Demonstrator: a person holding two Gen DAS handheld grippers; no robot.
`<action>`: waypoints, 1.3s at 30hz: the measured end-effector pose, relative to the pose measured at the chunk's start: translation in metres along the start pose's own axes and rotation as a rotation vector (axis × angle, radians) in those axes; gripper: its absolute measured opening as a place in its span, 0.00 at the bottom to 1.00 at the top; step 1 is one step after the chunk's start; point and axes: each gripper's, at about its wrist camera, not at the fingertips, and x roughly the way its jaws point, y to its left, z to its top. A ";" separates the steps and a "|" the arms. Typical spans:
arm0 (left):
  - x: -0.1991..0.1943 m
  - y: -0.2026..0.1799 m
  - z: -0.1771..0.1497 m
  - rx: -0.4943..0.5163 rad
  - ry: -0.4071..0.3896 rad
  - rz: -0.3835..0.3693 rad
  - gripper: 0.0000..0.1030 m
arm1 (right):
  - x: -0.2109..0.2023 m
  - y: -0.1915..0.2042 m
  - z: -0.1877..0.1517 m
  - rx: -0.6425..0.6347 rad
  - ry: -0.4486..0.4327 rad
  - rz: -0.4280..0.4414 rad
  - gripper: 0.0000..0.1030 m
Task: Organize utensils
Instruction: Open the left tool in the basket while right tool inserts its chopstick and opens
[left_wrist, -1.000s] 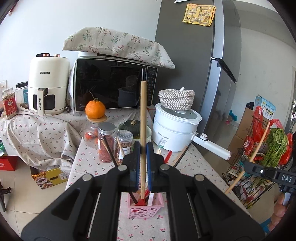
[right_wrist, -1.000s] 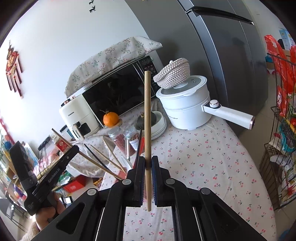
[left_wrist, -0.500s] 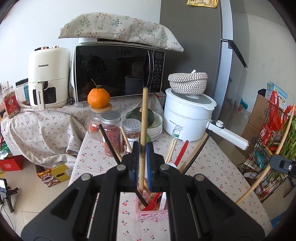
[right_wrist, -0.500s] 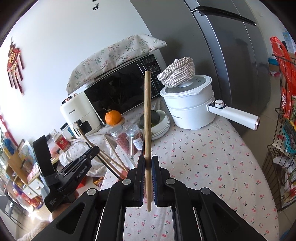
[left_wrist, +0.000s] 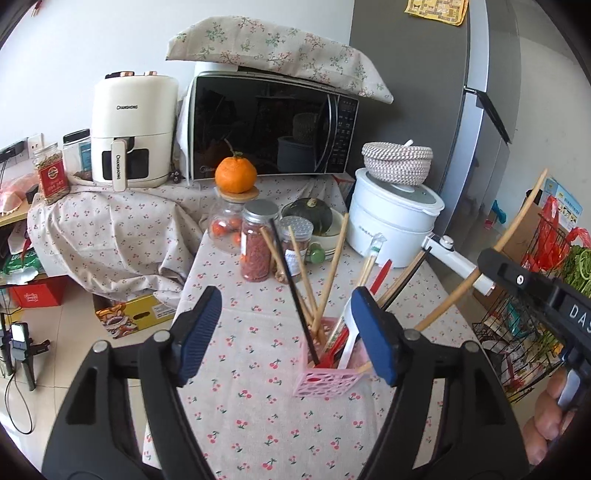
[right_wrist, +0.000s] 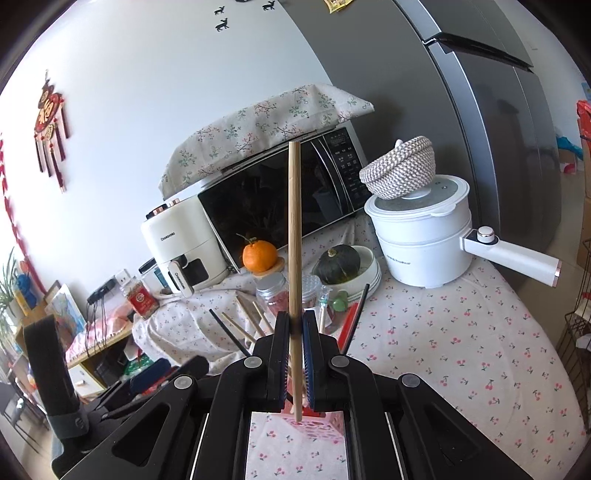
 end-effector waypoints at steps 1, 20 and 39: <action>0.003 0.005 -0.002 -0.011 0.027 0.007 0.74 | 0.005 0.004 -0.002 -0.005 -0.008 0.000 0.07; 0.018 0.032 -0.012 -0.075 0.153 -0.003 0.75 | 0.082 0.036 -0.050 -0.147 0.078 -0.101 0.07; -0.006 0.013 -0.028 0.007 0.200 -0.017 0.99 | -0.026 -0.013 -0.015 -0.054 0.072 -0.187 0.93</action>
